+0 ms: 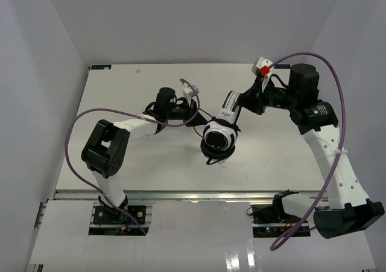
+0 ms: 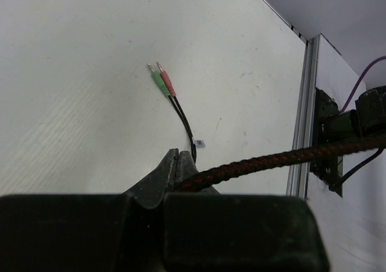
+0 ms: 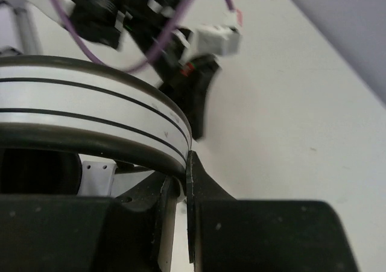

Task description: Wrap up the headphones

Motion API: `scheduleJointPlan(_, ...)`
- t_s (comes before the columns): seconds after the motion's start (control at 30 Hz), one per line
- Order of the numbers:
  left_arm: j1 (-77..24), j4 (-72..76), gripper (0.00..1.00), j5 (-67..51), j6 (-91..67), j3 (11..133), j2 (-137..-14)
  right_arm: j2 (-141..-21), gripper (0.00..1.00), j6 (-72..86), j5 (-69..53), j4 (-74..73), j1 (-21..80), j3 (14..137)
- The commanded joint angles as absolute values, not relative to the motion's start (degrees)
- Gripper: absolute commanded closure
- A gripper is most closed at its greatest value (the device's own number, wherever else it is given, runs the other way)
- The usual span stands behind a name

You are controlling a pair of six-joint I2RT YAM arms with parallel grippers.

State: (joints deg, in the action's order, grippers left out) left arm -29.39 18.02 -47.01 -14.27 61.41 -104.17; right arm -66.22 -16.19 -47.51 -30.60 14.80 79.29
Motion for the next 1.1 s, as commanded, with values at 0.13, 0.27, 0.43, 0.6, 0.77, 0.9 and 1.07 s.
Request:
scheduleJointPlan(0.13,-22.50,-5.31,1.00,-52.23,-11.76,68.63,-92.85,-60.46,0.92,-40.40,-17.49,-30.15,16.57,67.88)
scheduleJointPlan(0.27,-22.57,-8.03,0.99,-60.79,-17.94,69.95,-92.15,-59.83,0.92,-42.54,-1.30,-18.36,23.51,61.97)
scheduleJointPlan(0.43,-24.49,-3.03,0.94,-69.96,-29.36,70.40,-91.84,-63.32,0.92,-45.39,25.97,3.71,32.36,54.58)
scheduleJointPlan(0.6,-26.28,7.42,0.88,-69.95,-43.36,68.88,-90.41,-69.58,0.92,-44.02,35.74,18.05,36.42,53.84)
scheduleJointPlan(0.77,-26.54,15.50,0.72,-67.32,-54.66,66.70,-88.52,-75.72,0.92,-34.09,37.18,14.31,36.45,59.84)
scheduleJointPlan(0.9,-28.08,17.62,0.55,-62.72,-55.81,64.71,-86.80,-79.97,0.92,-25.58,33.40,5.36,35.92,66.29)
scheduleJointPlan(1.07,-32.75,21.21,0.57,-57.47,-54.75,60.95,-87.40,-84.47,0.92,-12.06,23.27,-6.96,33.15,76.50)
